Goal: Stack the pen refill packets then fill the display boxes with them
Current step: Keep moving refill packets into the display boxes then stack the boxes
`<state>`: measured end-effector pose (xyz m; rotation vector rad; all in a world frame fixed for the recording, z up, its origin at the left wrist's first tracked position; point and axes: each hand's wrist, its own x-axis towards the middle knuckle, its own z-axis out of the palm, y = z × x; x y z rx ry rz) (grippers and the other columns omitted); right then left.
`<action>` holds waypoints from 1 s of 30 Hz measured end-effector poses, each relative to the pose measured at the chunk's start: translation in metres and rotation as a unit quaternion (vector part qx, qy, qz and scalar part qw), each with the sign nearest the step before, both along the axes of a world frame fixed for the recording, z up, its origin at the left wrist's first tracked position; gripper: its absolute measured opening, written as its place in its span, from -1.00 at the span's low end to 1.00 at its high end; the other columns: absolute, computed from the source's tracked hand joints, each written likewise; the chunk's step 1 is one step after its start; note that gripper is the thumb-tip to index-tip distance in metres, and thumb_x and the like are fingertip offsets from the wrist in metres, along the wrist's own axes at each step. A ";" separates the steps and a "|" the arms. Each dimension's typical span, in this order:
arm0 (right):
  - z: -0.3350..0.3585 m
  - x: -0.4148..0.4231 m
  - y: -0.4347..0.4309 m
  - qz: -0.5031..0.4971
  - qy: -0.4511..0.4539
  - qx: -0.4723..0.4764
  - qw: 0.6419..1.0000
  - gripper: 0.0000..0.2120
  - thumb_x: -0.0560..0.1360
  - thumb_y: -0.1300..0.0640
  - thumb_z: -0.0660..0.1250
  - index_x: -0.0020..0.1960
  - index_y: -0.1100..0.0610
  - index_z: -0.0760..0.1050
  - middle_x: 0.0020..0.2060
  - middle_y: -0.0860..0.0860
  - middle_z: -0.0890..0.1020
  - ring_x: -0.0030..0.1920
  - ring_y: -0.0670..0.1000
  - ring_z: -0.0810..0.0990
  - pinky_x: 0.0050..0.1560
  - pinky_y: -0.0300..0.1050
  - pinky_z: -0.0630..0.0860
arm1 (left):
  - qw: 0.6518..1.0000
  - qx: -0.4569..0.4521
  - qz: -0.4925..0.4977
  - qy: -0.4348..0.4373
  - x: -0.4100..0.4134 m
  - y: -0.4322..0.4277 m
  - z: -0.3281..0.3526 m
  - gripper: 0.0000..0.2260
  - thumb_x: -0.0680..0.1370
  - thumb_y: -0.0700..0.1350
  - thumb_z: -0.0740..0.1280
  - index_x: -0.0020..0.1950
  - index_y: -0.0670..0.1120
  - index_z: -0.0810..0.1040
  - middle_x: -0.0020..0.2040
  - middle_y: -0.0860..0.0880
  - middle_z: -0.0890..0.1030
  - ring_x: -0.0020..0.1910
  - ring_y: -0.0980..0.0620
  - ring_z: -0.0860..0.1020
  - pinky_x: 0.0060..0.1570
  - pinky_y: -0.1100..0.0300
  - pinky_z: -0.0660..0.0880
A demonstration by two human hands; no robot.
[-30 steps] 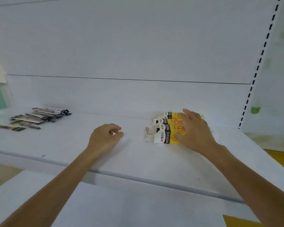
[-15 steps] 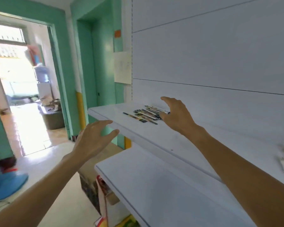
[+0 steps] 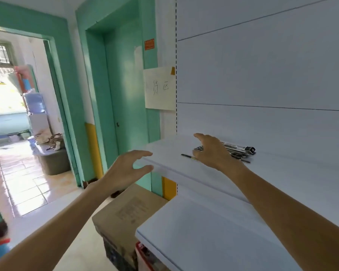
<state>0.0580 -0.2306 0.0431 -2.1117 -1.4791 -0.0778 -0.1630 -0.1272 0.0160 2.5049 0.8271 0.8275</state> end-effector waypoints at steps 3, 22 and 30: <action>0.010 0.024 0.007 -0.050 0.000 0.007 0.999 -0.45 0.53 0.11 0.23 0.48 0.11 0.16 0.39 0.12 0.35 0.40 0.12 0.27 0.35 0.08 0.29 | 0.999 0.012 -0.048 -0.008 0.032 0.030 0.016 -0.68 0.52 -0.01 0.33 0.27 0.10 0.47 0.22 0.17 0.46 0.17 0.19 0.41 0.17 0.28 0.27; -0.038 0.125 -0.015 -0.199 0.058 -0.138 0.969 -0.80 0.39 -0.01 0.45 -0.10 0.10 0.60 -0.12 -0.03 0.62 -0.10 -0.04 0.58 -0.08 -0.21 0.51 | 0.964 0.014 -0.219 0.152 0.209 0.150 -0.030 -0.80 0.52 -0.03 0.34 0.14 0.03 0.54 0.03 0.06 0.54 -0.03 0.11 0.50 -0.11 0.36 0.35; -0.023 0.116 0.014 -0.193 0.019 -0.140 0.971 -0.89 0.43 0.11 0.40 -0.10 0.16 0.59 -0.28 0.00 0.54 -0.28 -0.11 0.43 -0.26 -0.32 0.32 | 0.923 0.015 -0.340 0.182 0.224 0.186 -0.020 -0.85 0.50 -0.09 0.36 -0.19 0.16 0.50 -0.23 0.15 0.50 -0.25 0.22 0.44 -0.25 0.41 0.31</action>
